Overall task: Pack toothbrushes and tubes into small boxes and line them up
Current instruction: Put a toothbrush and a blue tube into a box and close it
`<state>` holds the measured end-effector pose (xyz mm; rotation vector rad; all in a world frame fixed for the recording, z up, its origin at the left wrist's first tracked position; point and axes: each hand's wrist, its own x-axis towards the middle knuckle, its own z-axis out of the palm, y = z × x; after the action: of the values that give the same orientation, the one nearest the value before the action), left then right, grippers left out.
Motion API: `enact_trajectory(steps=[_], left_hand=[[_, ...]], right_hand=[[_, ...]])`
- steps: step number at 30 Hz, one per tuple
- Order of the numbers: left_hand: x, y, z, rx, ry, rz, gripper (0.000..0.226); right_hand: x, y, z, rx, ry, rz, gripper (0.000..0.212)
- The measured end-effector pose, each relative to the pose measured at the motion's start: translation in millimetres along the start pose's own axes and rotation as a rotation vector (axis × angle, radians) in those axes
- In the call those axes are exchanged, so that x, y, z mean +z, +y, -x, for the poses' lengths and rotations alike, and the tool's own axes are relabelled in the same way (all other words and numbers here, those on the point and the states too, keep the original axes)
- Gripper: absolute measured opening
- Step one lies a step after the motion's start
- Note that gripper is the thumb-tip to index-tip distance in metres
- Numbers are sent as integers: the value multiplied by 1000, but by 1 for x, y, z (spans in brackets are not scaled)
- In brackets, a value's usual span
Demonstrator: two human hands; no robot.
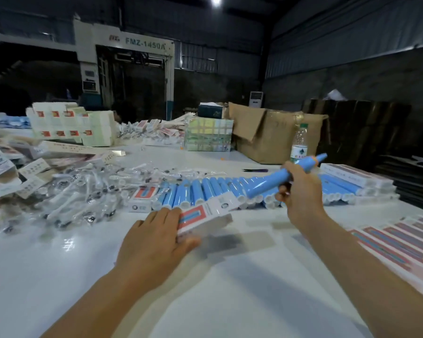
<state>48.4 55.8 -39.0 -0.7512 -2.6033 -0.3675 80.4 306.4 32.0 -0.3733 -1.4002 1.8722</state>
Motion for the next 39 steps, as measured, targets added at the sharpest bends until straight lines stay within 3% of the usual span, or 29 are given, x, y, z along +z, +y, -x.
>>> enact_trajectory(steps=[4,7,11,17,20,22,24,26,30,32,35,39], left_hand=[[-4,3,-2,-47,-12,16,74],[-11,7,-2,-44,-65,23,81],[-31,9,-3,-51,-146,279,50],[-52,20,-5,-98,-475,898,47],[-48,22,-7,-178,-522,988,64],[-44,20,-6,-257,-533,1067,64],[-40,13,-4,-335,-534,1113,65],[-36,7,-3,-381,-550,1137,62],[-31,8,-6,-446,-602,1305,56],[-29,7,-6,-447,-632,1291,58],[-37,3,-8,-405,-779,1221,62],[-53,8,-12,-211,-499,653,64]], right_hand=[[-11,30,9,60,-1,-129,13],[-4,38,15,-20,-101,-142,44],[-2,37,15,-80,-160,-158,71],[0,29,31,-134,-270,-194,54],[5,36,45,-203,-365,-16,24],[10,42,54,-226,-431,127,28],[13,48,57,-188,-439,183,35],[13,49,55,-94,-383,223,20],[12,51,53,344,-550,286,23],[13,51,59,444,-584,289,23],[10,55,59,487,-504,282,21],[4,59,56,525,-388,258,22]])
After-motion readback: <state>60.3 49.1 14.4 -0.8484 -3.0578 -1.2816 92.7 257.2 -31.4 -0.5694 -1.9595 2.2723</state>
